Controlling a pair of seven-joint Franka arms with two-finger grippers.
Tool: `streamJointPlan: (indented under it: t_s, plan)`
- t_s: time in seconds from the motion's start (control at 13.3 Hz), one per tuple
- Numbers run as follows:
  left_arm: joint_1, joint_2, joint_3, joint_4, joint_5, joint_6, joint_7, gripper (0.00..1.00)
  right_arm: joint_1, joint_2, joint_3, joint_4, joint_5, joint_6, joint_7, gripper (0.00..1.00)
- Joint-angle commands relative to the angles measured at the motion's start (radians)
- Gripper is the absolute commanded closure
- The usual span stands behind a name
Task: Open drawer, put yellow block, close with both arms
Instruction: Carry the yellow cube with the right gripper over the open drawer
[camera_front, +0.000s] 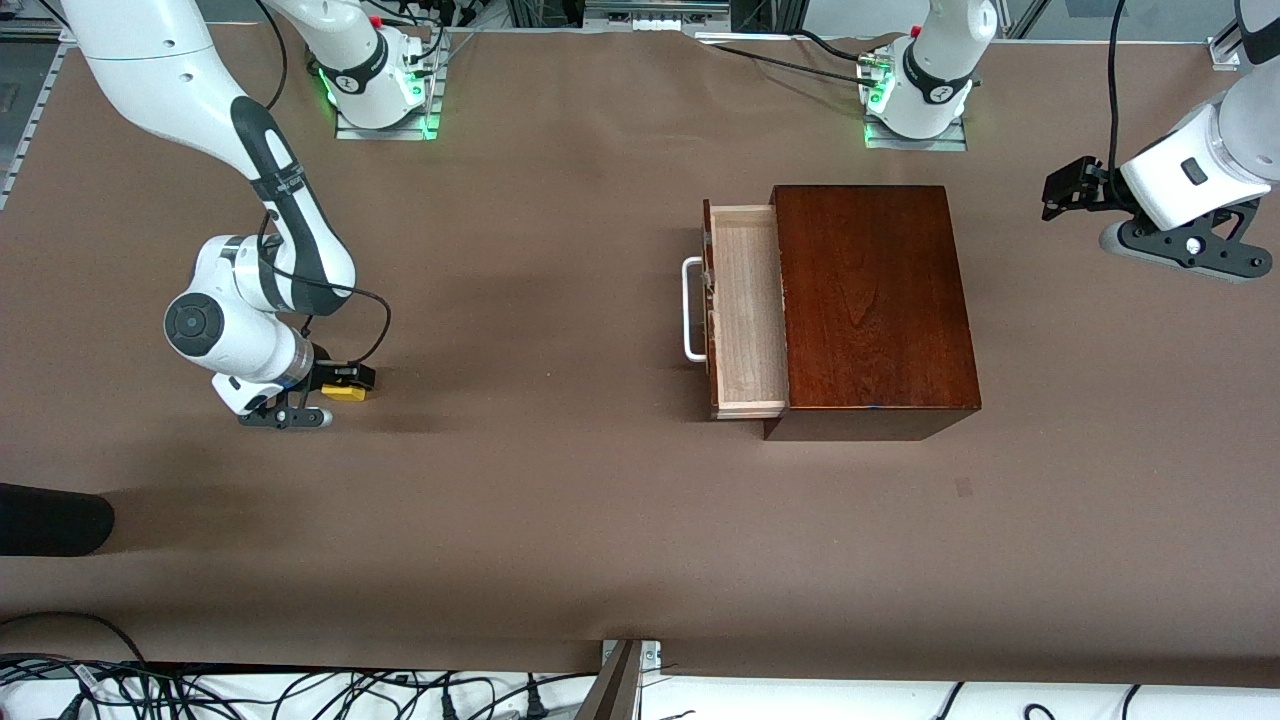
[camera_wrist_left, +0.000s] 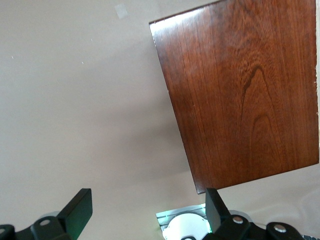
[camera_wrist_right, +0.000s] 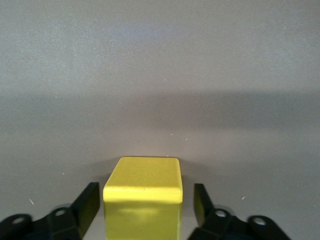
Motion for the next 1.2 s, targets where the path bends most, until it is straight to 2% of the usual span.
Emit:
streamJointPlan:
  t_s: [0.0,0.07,0.15,0.37,0.52,0.67,0.82,0.9,1.05,1.12]
  plan:
    - [-0.013,0.066,-0.004,0.091,0.047,-0.024,0.004,0.00,-0.004,-0.012,0.008,-0.015,0.020,0.016,-0.006,0.74]
    - [-0.019,0.086,-0.008,0.102,0.081,-0.022,-0.002,0.00,0.000,-0.013,0.010,-0.010,0.020,0.013,-0.008,0.89]
    - [-0.019,0.104,-0.010,0.122,0.093,-0.019,-0.005,0.00,0.003,-0.015,0.014,-0.006,0.017,0.009,-0.021,0.97]
    - [-0.020,0.168,-0.011,0.205,0.095,-0.019,-0.011,0.00,0.009,-0.073,0.106,0.008,0.012,-0.031,-0.038,0.97]
    - [-0.010,0.161,-0.007,0.205,0.087,-0.022,-0.013,0.00,0.027,-0.101,0.157,0.049,0.001,-0.112,-0.038,0.97]
    - [-0.010,0.161,-0.004,0.211,0.087,-0.024,-0.031,0.00,0.053,-0.136,0.236,0.101,-0.021,-0.195,-0.043,0.97]
    - [-0.002,0.129,0.002,0.210,0.095,-0.036,-0.031,0.00,0.090,-0.147,0.318,0.201,-0.069,-0.315,-0.043,0.97]
    - [-0.002,0.115,0.001,0.210,0.084,-0.041,-0.031,0.00,0.116,-0.145,0.356,0.265,-0.087,-0.374,-0.041,0.97]
    - [-0.029,0.084,0.021,0.190,0.074,0.016,-0.054,0.00,0.261,-0.121,0.375,0.386,-0.179,-0.454,-0.038,0.97]
    - [-0.093,0.069,0.113,0.165,0.031,0.031,-0.080,0.00,0.338,-0.097,0.375,0.446,-0.213,-0.484,-0.043,0.97]
